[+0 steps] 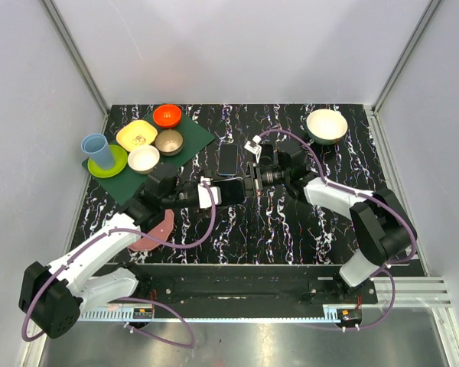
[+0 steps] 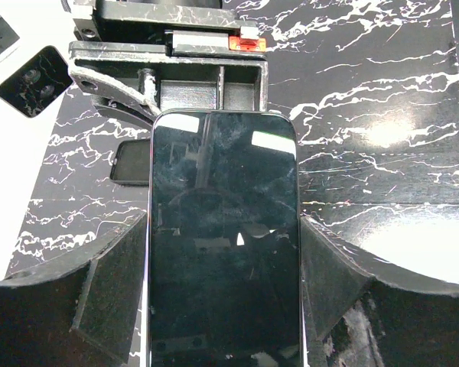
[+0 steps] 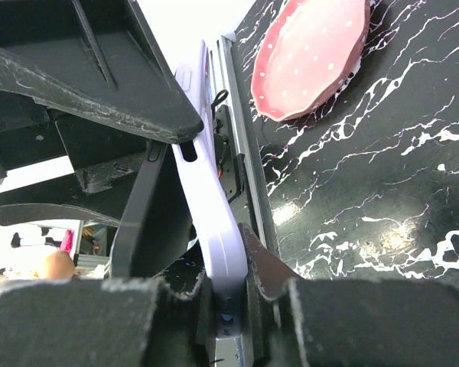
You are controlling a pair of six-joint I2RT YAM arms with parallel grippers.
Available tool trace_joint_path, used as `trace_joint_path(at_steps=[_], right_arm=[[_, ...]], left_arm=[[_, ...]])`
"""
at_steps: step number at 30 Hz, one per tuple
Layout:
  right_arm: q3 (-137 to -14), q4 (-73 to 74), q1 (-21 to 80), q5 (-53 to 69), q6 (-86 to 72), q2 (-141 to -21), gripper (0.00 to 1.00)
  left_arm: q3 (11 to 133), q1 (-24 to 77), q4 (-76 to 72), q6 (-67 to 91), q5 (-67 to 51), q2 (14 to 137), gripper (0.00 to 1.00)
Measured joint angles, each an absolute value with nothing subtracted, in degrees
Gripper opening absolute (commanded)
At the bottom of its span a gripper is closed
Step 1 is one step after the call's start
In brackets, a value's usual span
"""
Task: Take the phone out of the phone case
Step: Remove the phone case from the phone.
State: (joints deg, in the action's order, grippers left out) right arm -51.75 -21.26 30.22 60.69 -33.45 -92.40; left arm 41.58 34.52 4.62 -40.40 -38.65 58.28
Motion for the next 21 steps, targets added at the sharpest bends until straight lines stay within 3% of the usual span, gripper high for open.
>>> trace_joint_path(at_steps=[10, 12, 13, 16, 21], right_arm=[[-52.3, -20.1, 30.2, 61.3, -33.4, -93.0, 0.0], [-52.3, -20.1, 30.2, 61.3, -33.4, -93.0, 0.0], [-52.3, -20.1, 30.2, 61.3, -33.4, -93.0, 0.0], [-52.3, -20.1, 30.2, 61.3, -33.4, -93.0, 0.0], [-52.3, -20.1, 29.4, 61.2, -33.5, -93.0, 0.0]], left_arm=[[41.6, 34.6, 5.6, -41.7, -38.7, 58.2, 0.03], [41.6, 34.6, 5.5, -41.5, -38.6, 58.2, 0.23], [41.5, 34.6, 5.5, -41.5, -38.5, 58.2, 0.44], [41.5, 34.7, 5.1, -40.6, -38.3, 58.4, 0.72], [41.4, 35.5, 3.1, -39.4, -36.7, 59.8, 0.79]])
